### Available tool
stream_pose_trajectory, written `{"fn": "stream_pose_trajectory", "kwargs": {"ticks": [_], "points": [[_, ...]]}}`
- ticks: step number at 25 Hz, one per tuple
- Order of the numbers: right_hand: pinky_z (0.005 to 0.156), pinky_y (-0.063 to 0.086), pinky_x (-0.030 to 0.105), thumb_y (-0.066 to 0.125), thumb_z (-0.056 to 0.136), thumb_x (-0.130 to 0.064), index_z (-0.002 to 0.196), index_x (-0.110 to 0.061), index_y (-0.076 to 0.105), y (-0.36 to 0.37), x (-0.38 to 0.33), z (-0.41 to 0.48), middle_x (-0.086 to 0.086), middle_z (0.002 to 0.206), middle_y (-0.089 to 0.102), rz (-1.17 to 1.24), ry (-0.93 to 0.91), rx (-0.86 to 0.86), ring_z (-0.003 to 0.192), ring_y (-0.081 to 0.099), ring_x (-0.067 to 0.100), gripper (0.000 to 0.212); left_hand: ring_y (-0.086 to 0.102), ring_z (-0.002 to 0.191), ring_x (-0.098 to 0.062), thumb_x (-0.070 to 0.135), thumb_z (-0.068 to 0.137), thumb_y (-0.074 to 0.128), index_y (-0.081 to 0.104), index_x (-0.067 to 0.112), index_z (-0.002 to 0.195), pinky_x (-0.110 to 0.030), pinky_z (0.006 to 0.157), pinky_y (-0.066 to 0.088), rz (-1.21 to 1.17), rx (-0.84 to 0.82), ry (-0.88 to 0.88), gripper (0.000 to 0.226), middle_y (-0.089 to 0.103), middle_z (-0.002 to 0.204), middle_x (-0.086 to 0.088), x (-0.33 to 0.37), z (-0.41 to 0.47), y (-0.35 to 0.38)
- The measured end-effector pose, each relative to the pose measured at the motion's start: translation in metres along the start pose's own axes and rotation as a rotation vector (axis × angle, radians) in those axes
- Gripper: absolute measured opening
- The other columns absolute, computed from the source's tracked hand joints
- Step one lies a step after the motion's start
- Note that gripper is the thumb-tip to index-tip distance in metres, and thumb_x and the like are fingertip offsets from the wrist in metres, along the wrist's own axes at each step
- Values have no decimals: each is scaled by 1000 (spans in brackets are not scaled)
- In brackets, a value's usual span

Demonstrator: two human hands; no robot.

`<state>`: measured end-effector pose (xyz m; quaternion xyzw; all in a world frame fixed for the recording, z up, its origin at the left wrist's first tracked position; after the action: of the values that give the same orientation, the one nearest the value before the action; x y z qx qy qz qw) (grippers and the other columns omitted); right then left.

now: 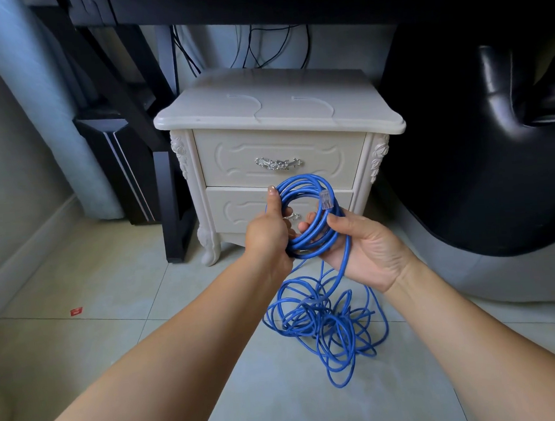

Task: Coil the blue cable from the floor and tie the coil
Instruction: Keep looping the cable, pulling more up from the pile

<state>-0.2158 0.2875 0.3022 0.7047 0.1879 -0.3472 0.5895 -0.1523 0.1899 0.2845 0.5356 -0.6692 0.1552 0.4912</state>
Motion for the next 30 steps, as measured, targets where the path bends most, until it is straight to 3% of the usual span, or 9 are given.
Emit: {"fn": "stream_pose_trajectory", "kwargs": {"ticks": [5, 8, 11, 13, 16, 21, 24, 28, 30], "points": [[88, 57, 45, 87, 57, -1, 88, -4, 72, -3, 4, 4, 15, 80, 67, 45, 6, 58, 84, 70, 31, 35, 36, 34, -10, 55, 95, 49, 55, 12, 75, -24, 46, 36, 5, -27, 25, 48, 36, 53, 3, 5, -9, 0], [101, 46, 57, 79, 75, -4, 104, -4, 62, -1, 5, 7, 20, 90, 60, 22, -3, 121, 104, 60, 41, 34, 40, 38, -10, 57, 95, 46, 58, 14, 78, -22, 45, 36, 99, 3, 123, 47, 39, 60, 2, 11, -13, -1], [94, 52, 49, 61, 90, -1, 89, -8, 62, -7, -1, 7, 5, 64, 52, -120, -93, 378, 67, 61, 21, 7, 42, 48, -14, 52, 97, 46, 60, 15, 82, -15, 38, 36, 118, 22, 289, 42, 43, 64, 3, 17, -18, -1], [86, 55, 46, 56, 93, -1, 89, -7, 61, -8, -4, 5, 5, 64, 53, -235, -149, 487, 63, 61, 18, 8, 42, 48, -14, 50, 98, 46, 59, 16, 83, -15, 39, 36, 147, 19, 375, 40, 46, 64, 3, 19, -21, -1], [79, 56, 42, 52, 96, -2, 96, -5, 59, -2, -5, 3, 7, 63, 63, -319, -175, 493, 63, 67, 19, 8, 44, 40, -7, 46, 99, 47, 60, 13, 90, -15, 40, 37, 132, -7, 433, 36, 43, 66, 1, 21, -25, 0], [71, 52, 38, 43, 93, 6, 109, 1, 53, -4, -9, 2, 5, 57, 51, -346, -167, 513, 54, 58, 18, 19, 32, 48, -11, 44, 99, 47, 59, 16, 82, -17, 40, 35, 134, -54, 502, 35, 36, 62, -1, 18, -26, 2], [61, 50, 33, 43, 95, 3, 103, -6, 53, -8, -9, 3, 3, 55, 46, -362, -128, 525, 50, 53, 16, 16, 36, 48, -11, 45, 98, 49, 59, 15, 84, -19, 43, 40, 162, -77, 442, 35, 40, 61, 1, 15, -21, 3], [62, 48, 36, 37, 94, 3, 111, -10, 49, -16, -21, 3, -5, 49, 37, -564, -80, 454, 43, 37, 12, 25, 41, 47, -17, 61, 89, 49, 55, 13, 81, -26, 54, 46, 209, -451, 48, 49, 43, 56, -1, 21, -12, 5], [67, 55, 41, 37, 93, 2, 128, -16, 44, -13, -22, 1, -5, 48, 36, -820, 22, 359, 41, 38, 12, 40, 46, 47, -19, 67, 85, 48, 55, 12, 78, -30, 60, 46, 408, -595, 12, 56, 47, 56, -2, 25, -10, 1]]}}
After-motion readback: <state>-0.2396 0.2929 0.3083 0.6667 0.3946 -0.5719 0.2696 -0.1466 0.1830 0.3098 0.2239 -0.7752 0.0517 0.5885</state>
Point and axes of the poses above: each hand's wrist, its own z-axis towards the middle knuckle, its own y-axis out of the palm, x = y × z, the point moved 5 cm from there along z, towards the middle knuckle
